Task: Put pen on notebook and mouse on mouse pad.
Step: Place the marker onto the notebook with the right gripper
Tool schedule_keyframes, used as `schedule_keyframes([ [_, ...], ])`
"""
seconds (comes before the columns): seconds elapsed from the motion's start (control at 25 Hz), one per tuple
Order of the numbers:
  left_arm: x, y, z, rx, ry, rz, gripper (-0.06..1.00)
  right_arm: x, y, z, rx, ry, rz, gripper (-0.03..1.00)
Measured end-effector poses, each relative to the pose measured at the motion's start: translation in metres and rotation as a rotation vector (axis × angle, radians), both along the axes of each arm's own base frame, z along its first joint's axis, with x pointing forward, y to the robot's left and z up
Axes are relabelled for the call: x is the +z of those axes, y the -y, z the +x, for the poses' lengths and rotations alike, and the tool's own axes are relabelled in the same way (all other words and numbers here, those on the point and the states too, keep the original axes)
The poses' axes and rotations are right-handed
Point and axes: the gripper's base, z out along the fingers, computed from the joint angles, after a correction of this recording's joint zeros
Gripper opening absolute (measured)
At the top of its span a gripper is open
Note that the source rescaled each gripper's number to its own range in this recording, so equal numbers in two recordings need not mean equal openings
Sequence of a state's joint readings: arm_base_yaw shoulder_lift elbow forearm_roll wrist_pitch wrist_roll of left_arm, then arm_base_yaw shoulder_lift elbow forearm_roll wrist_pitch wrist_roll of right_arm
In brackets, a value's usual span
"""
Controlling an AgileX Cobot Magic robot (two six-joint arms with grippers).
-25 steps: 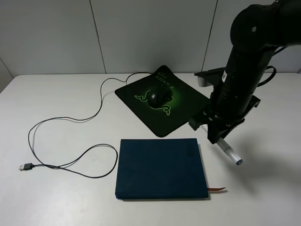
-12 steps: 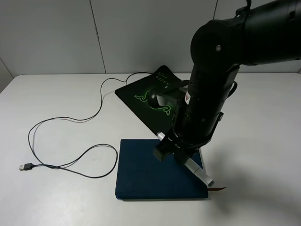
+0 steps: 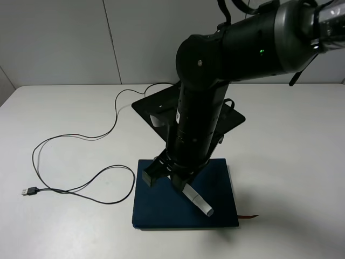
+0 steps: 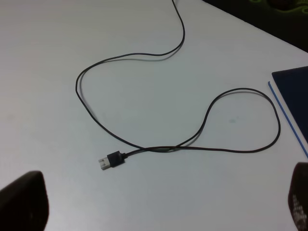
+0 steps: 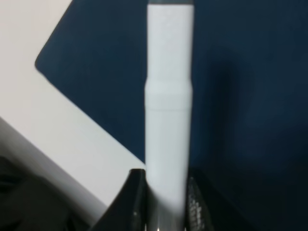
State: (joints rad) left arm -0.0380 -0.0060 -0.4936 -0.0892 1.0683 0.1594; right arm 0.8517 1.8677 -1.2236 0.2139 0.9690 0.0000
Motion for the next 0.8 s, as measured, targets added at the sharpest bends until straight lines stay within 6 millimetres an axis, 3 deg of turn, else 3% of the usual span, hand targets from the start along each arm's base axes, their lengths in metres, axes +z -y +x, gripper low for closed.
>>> schedule_keyframes([
  [0.52, 0.0, 0.0, 0.0, 0.0, 0.001, 0.0, 1.0, -0.037, -0.007, 0.009, 0.0, 0.004, -0.037, 0.0],
  [0.8, 0.0, 0.0, 0.0, 0.0, 0.001, 0.001, 1.0, -0.038, -0.009, 0.014, 0.006, 0.06, -0.013, 0.0],
])
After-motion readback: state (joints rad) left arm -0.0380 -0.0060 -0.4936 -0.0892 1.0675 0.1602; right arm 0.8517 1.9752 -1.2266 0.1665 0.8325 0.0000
